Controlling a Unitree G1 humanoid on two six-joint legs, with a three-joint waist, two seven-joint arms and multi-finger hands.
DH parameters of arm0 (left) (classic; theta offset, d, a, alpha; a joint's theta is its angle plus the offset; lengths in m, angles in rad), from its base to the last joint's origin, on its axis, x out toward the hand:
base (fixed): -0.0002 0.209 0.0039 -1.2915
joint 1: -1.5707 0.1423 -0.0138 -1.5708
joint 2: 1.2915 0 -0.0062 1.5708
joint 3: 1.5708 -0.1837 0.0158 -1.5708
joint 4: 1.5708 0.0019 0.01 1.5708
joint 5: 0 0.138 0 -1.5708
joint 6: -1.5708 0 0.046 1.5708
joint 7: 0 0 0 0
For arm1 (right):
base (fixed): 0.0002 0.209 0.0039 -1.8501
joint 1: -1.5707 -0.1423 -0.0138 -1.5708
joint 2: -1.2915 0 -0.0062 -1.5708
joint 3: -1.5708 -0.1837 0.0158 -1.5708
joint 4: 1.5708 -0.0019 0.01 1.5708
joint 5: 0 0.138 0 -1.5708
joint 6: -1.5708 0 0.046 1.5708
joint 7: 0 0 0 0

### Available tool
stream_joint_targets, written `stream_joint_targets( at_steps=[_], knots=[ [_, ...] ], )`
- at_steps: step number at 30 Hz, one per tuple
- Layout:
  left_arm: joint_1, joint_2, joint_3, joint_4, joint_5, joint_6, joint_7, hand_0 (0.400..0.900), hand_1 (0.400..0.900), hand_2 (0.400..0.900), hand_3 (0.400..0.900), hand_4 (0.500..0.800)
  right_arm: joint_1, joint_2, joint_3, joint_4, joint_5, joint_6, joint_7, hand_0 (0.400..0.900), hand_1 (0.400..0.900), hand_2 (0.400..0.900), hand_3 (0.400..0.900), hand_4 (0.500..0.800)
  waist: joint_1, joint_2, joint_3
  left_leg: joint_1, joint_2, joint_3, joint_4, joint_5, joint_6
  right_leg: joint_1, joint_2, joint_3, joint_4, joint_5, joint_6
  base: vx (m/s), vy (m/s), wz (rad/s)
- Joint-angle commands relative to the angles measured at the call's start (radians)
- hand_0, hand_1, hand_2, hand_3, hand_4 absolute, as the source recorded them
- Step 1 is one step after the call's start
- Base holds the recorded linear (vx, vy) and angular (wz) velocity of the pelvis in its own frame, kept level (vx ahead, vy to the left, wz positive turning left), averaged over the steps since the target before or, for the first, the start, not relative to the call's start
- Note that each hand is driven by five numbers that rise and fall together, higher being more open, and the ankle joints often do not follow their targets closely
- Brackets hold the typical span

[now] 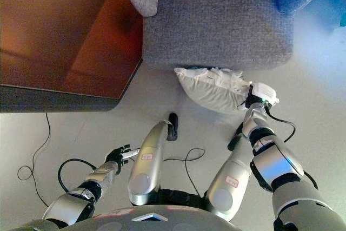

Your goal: Pick up the pillow and put it on the sofa.

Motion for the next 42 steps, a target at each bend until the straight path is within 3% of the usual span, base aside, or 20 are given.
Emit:
stream_joint_targets(
  at_steps=[1, 3, 8, 14, 19, 24, 25, 26, 27, 30, 42],
  knots=[
    [0.1, 0.071, -0.017, -0.02, -0.047, -0.014, 0.01, 0.9, 0.9, 0.9, 0.9, 0.8, -0.118, -0.101, -0.003, -0.027, 0.036, -0.013, 0.02, 0.9, 0.9, 0.9, 0.9, 0.8, 0.041, 0.034, 0.023, -0.027, 0.02, -0.057, 0.046, -0.014, -0.016, -0.02, -0.064, 0.143, 0.149, -0.048, -0.003, -0.04, 0.034, 0.09],
    [0.107, 0.076, -0.01, -0.024, -0.056, -0.025, -0.001, 0.9, 0.9, 0.9, 0.9, 0.8, -0.142, -0.115, 0.001, -0.024, 0.041, -0.02, 0.035, 0.9, 0.9, 0.9, 0.9, 0.8, 0.045, 0.046, 0.035, -0.048, 0.024, -0.065, 0.102, -0.055, -0.02, -0.049, -0.057, 0.163, 0.209, -0.089, 0.003, 0.0, 0.011, 0.02],
    [0.127, 0.083, 0.005, -0.064, -0.137, -0.052, -0.012, 0.9, 0.9, 0.9, 0.9, 0.8, -0.218, -0.147, 0.03, -0.041, 0.06, -0.028, 0.08, 0.9, 0.9, 0.9, 0.9, 0.8, 0.048, 0.062, 0.042, -0.141, 0.026, -0.082, 0.195, -0.079, -0.02, -0.152, -0.037, 0.199, 0.312, -0.136, -0.004, -0.06, 0.01, 0.03],
    [0.159, 0.097, 0.046, -0.139, -0.217, -0.099, -0.042, 0.9, 0.9, 0.9, 0.9, 0.8, -0.332, -0.197, 0.08, -0.044, 0.033, -0.02, 0.189, 0.9, 0.9, 0.9, 0.9, 0.8, 0.059, 0.081, 0.042, -0.299, 0.035, -0.122, 0.372, -0.127, -0.012, -0.318, -0.013, 0.245, 0.493, -0.226, -0.013, -0.12, -0.008, 0.04],
    [0.18, 0.122, 0.076, -0.183, -0.269, -0.151, -0.064, 0.9, 0.9, 0.9, 0.9, 0.8, -0.394, -0.221, 0.135, -0.059, 0.021, -0.025, 0.277, 0.9, 0.9, 0.9, 0.9, 0.8, 0.067, 0.084, 0.042, -0.409, 0.049, -0.166, 0.495, -0.151, -0.01, -0.419, 0.012, 0.275, 0.628, -0.302, -0.032, -0.09, -0.051, 0.04],
    [0.205, 0.137, 0.09, -0.21, -0.283, -0.176, -0.071, 0.9, 0.9, 0.9, 0.9, 0.8, -0.436, -0.248, 0.163, -0.072, 0.022, -0.019, 0.331, 0.9, 0.9, 0.9, 0.9, 0.8, 0.069, 0.091, 0.042, -0.471, 0.055, -0.18, 0.552, -0.151, -0.018, -0.472, 0.024, 0.295, 0.696, -0.329, -0.044, -0.05, -0.036, 0.07],
    [0.21, 0.141, 0.094, -0.215, -0.286, -0.181, -0.076, 0.9, 0.9, 0.9, 0.9, 0.8, -0.441, -0.254, 0.165, -0.072, 0.028, -0.022, 0.337, 0.863, 0.863, 0.863, 0.863, 0.778, 0.07, 0.093, 0.042, -0.483, 0.055, -0.183, 0.564, -0.151, -0.021, -0.482, 0.026, 0.3, 0.709, -0.334, -0.045, -0.06, -0.016, 0.07],
    [0.213, 0.144, 0.095, -0.219, -0.291, -0.182, -0.078, 0.9, 0.9, 0.9, 0.9, 0.8, -0.446, -0.259, 0.166, -0.072, 0.04, -0.028, 0.349, 0.614, 0.614, 0.614, 0.614, 0.628, 0.071, 0.095, 0.042, -0.493, 0.055, -0.186, 0.574, -0.151, -0.022, -0.489, 0.026, 0.305, 0.729, -0.344, -0.047, -0.07, -0.017, 0.07],
    [0.216, 0.15, 0.098, -0.217, -0.294, -0.183, -0.085, 0.9, 0.9, 0.9, 0.9, 0.8, -0.455, -0.265, 0.165, -0.07, 0.049, -0.04, 0.36, 0.406, 0.406, 0.406, 0.406, 0.504, 0.072, 0.097, 0.042, -0.508, 0.057, -0.188, 0.591, -0.153, -0.025, -0.501, 0.026, 0.31, 0.743, -0.349, -0.05, -0.06, -0.014, 0.06],
    [0.223, 0.156, 0.112, -0.2, -0.289, -0.184, -0.097, 0.9, 0.9, 0.9, 0.9, 0.8, -0.455, -0.272, 0.155, -0.073, 0.074, -0.067, 0.383, 0.4, 0.4, 0.4, 0.4, 0.5, 0.068, 0.094, 0.042, -0.517, 0.064, -0.193, 0.621, -0.162, -0.027, -0.509, 0.027, 0.316, 0.774, -0.363, -0.053, -0.03, -0.01, 0.03],
    [0.246, 0.153, 0.117, -0.198, -0.267, -0.191, -0.104, 0.9, 0.9, 0.9, 0.9, 0.8, -0.382, -0.287, 0.089, -0.148, 0.1, -0.131, 0.337, 0.4, 0.4, 0.4, 0.4, 0.5, 0.045, 0.076, 0.042, -0.424, 0.097, -0.175, 0.585, -0.141, -0.041, -0.435, 0.017, 0.309, 0.745, -0.335, -0.035, 0.02, -0.006, 0.02]
  ],
)
